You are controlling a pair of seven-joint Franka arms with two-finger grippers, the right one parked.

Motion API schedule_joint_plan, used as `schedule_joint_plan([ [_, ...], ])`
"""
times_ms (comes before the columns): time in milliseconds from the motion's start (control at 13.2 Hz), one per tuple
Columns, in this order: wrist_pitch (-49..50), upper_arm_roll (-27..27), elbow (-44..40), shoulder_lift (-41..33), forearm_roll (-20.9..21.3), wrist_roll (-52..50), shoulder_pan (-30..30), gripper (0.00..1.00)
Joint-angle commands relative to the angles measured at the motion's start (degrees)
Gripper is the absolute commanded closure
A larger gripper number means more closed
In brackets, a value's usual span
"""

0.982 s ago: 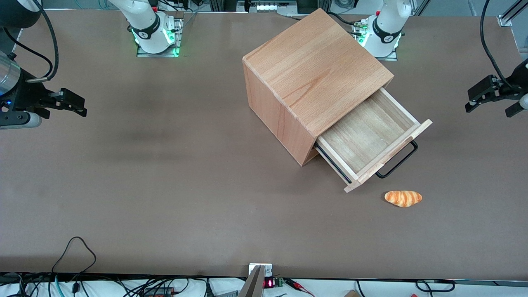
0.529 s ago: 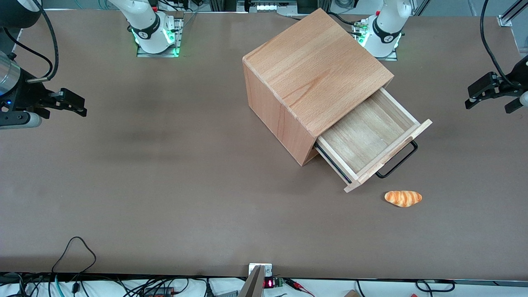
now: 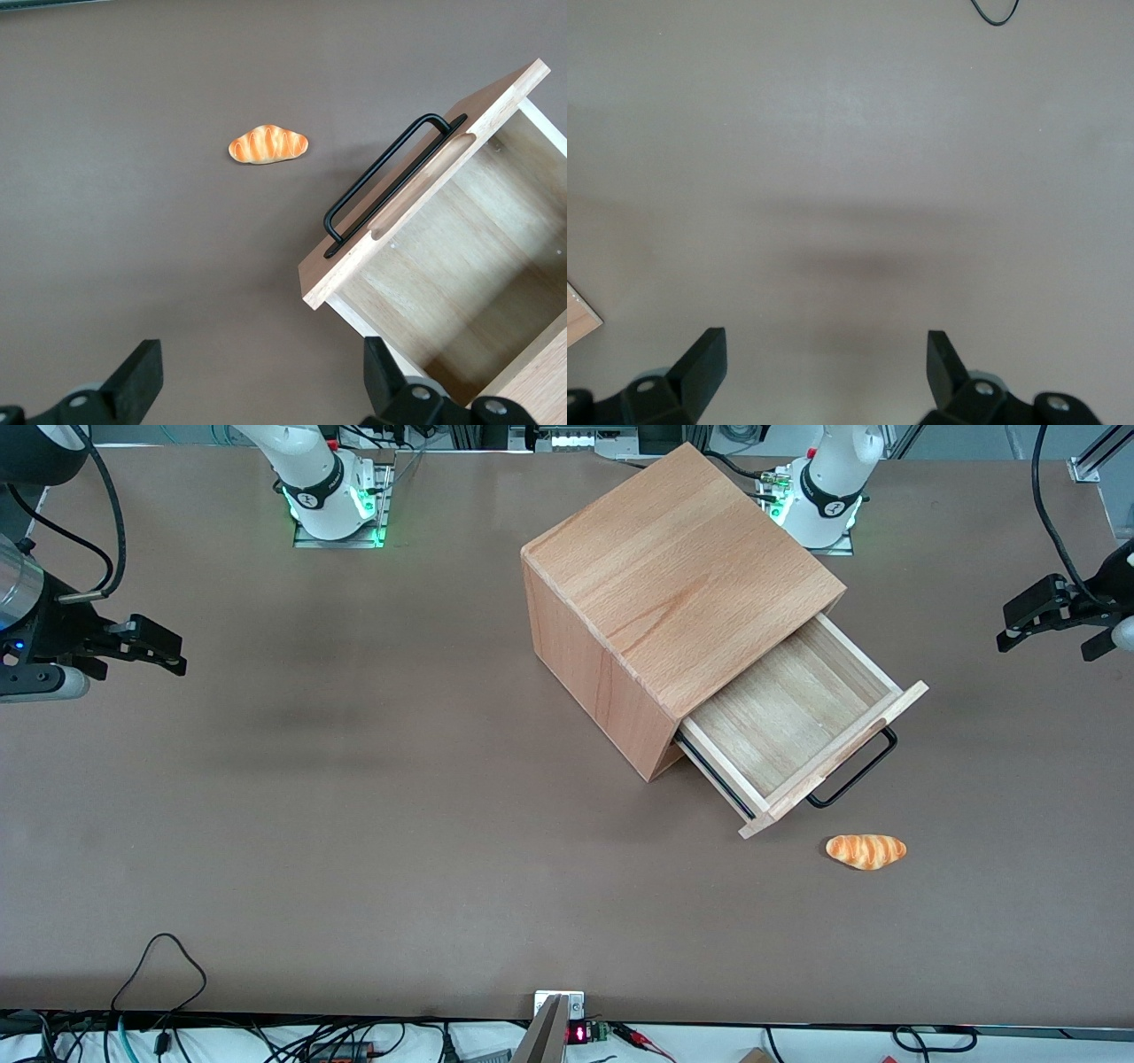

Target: Open top drawer with left arm

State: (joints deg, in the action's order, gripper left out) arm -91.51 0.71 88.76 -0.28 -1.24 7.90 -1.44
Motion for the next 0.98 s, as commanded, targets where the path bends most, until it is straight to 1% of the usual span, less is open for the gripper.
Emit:
schedule_joint_plan([
  [0, 0.63, 0.08, -1.39, -0.34, 0.71, -0.42, 0.12, 0.00],
  [302, 5.72, -0.36, -2.45, 0.11, 0.80, -4.99, 0.21, 0.00],
  [907, 6.34, -0.71, -2.54, 0.02, 0.80, -6.23, 0.38, 0.00],
])
